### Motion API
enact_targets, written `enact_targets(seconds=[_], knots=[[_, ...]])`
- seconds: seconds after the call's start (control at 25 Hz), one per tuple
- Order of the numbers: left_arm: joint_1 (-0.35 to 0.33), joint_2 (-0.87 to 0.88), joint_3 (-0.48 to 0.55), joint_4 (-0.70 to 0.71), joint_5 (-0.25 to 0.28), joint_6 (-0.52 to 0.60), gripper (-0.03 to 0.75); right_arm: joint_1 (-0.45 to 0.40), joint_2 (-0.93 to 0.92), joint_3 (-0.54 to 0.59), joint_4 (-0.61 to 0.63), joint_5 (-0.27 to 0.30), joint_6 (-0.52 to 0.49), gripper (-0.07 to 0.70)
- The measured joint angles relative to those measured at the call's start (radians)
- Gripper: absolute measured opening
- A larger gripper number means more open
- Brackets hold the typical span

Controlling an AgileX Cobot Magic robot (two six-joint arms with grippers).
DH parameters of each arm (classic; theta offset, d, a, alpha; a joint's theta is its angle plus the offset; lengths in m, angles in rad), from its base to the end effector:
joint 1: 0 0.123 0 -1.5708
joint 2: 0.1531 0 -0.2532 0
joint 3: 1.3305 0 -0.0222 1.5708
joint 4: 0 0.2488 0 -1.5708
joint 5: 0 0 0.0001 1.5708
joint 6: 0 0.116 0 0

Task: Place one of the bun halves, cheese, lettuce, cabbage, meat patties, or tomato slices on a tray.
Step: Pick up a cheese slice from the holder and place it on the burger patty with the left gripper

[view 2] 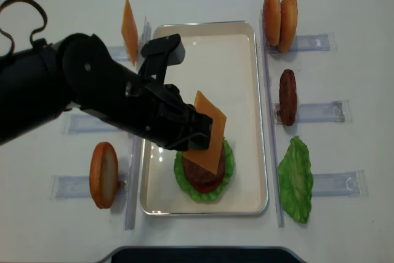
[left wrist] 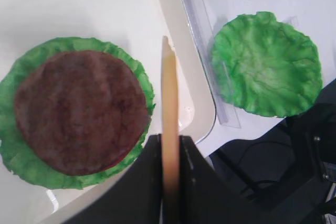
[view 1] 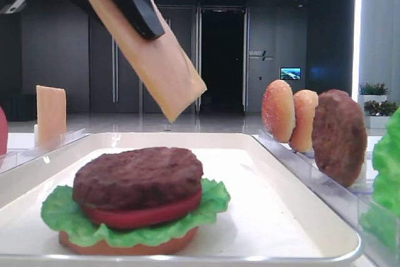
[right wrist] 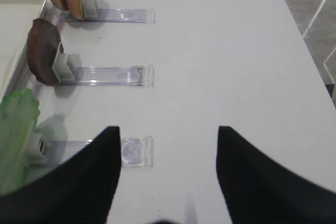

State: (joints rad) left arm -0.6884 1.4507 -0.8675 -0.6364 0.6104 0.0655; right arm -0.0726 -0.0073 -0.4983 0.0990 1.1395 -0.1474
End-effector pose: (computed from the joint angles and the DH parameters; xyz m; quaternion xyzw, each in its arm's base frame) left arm 0.2033 -0.2185 0.1849 0.1466 0.9361 -0.2893 0.1365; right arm 0.0428 0.0073 0.2572 -0.0365 0.8699 -0.0047 0.4918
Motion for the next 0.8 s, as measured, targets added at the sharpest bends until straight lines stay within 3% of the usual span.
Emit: enact_targets(seconds=[0.28, 0.8], knots=[[0.056, 0.038, 0.002, -0.104, 0.081, 0.147, 0.036, 0.000, 0.000, 0.000, 0.000, 0.000, 0.000, 0.415], [0.122, 0.073, 0.073, -0.270, 0.098, 0.373, 0.036, 0.000, 0.000, 0.000, 0.000, 0.000, 0.000, 0.415]])
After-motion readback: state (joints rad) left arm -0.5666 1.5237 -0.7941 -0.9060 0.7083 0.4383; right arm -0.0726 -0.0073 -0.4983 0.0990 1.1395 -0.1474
